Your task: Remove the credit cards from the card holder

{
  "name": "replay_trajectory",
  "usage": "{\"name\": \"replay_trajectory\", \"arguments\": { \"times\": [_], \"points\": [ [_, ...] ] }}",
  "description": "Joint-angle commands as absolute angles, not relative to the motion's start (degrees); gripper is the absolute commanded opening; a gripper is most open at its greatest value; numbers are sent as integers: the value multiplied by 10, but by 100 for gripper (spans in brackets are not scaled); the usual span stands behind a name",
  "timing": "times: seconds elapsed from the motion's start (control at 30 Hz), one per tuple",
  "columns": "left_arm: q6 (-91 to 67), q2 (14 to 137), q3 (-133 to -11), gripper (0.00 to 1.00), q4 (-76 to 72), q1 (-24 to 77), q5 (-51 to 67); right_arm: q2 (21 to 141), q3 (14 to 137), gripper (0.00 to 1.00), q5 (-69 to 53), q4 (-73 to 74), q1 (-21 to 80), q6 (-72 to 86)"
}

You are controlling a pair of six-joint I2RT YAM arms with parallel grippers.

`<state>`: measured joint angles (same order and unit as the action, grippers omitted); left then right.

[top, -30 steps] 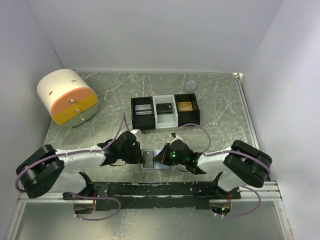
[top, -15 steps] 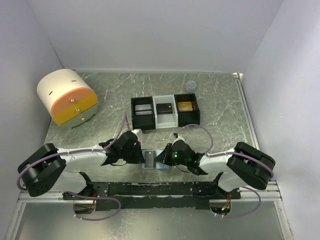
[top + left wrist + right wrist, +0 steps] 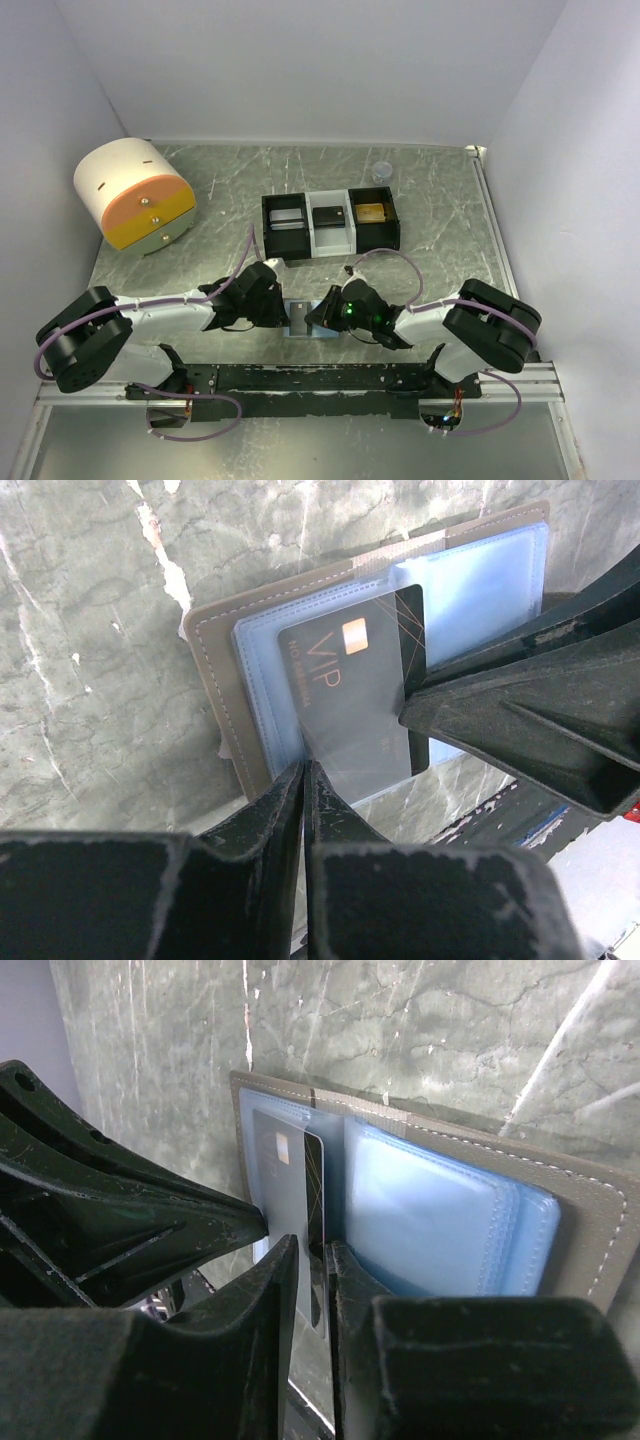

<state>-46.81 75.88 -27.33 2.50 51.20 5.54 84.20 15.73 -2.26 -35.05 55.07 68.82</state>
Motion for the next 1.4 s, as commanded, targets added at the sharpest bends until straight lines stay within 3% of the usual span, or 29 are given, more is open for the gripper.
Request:
{"name": "replay_trajectory", "arguments": {
  "times": [0.0,0.5,0.87,1.37],
  "points": [
    [-450,776,-272,16,69,517,27,845,150,16,-18,-349,548,689],
    [-444,766,-286,15,98,518,11,839,132,13,-53,-391,528,679],
    [-449,753,-273,14,98,518,11,833,122,0,-50,-392,526,684],
    [-448,731,-277,16,107,518,8,797,118,0,-29,-343,522,674]
  ]
}}
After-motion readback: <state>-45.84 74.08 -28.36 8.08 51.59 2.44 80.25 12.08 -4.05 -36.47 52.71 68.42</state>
